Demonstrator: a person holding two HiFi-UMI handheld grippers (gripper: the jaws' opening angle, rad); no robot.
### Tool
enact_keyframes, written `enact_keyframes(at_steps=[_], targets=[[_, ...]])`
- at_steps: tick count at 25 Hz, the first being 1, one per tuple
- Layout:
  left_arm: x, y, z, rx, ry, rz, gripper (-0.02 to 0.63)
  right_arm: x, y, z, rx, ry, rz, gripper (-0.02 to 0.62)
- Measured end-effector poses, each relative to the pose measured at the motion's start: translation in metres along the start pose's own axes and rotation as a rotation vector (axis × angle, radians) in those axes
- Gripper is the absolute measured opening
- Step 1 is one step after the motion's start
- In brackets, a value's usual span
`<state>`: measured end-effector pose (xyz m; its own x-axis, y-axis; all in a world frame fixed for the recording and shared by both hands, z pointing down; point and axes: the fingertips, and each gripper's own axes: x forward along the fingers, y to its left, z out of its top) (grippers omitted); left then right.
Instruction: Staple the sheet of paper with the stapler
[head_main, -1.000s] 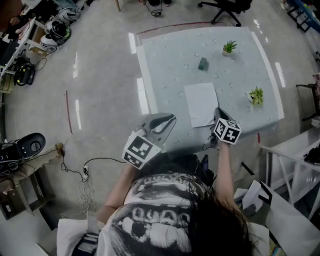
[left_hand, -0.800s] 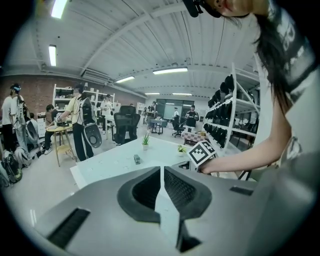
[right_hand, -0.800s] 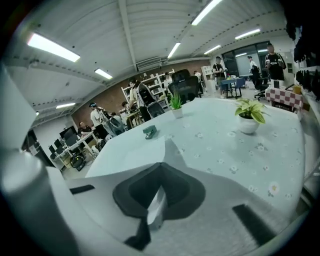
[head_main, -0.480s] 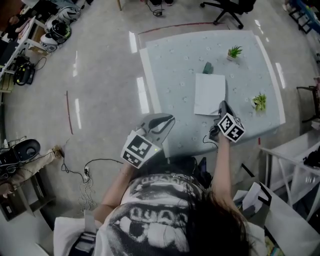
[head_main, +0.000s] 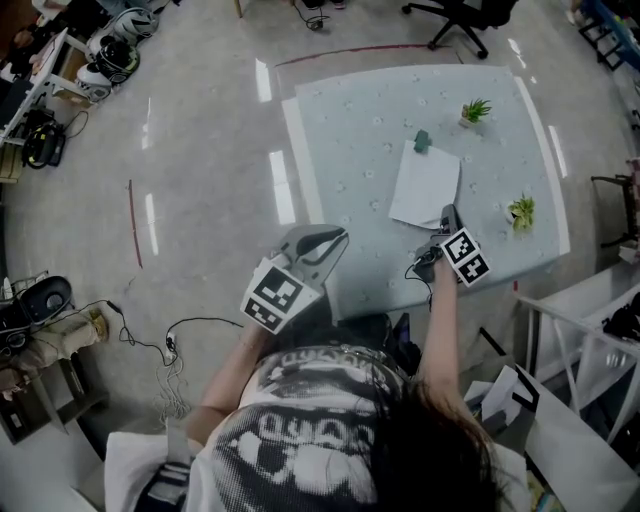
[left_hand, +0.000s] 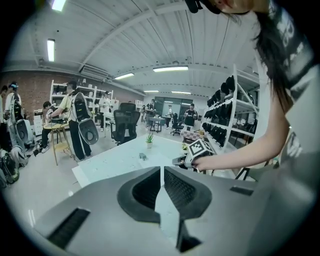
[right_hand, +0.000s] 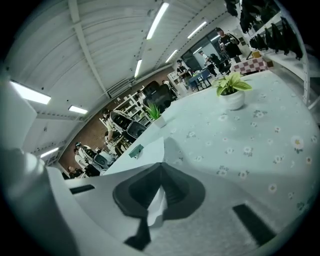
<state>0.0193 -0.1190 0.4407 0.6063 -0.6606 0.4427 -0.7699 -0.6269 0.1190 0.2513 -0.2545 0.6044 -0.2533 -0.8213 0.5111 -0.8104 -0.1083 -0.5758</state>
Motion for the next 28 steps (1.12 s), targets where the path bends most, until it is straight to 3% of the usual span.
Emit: enact_keyframes(at_steps=[5, 8, 12, 20, 24, 28], targets=[[0.002, 0.008, 0.002, -0.005, -0.005, -0.009, 0.02, 0.004, 0.001, -0.004, -0.009, 0.018, -0.026, 0.018], [0.005, 0.012, 0.002, -0.01, -0.007, -0.019, 0.02, 0.003, 0.002, -0.004, -0.025, 0.037, -0.025, 0.086], [0.013, 0.015, 0.003, -0.012, -0.018, -0.043, 0.02, -0.002, 0.008, 0.007, -0.118, 0.055, -0.006, 0.086], [0.038, 0.016, 0.011, -0.009, -0.067, -0.12, 0.02, 0.004, 0.061, 0.043, -0.552, 0.152, 0.132, 0.005], [0.052, 0.015, 0.013, -0.015, -0.09, -0.156, 0.02, 0.024, 0.091, 0.062, -0.728, 0.204, 0.211, 0.002], [0.062, 0.018, 0.013, -0.017, -0.118, -0.179, 0.02, 0.053, 0.121, 0.055, -0.959, 0.33, 0.332, 0.004]])
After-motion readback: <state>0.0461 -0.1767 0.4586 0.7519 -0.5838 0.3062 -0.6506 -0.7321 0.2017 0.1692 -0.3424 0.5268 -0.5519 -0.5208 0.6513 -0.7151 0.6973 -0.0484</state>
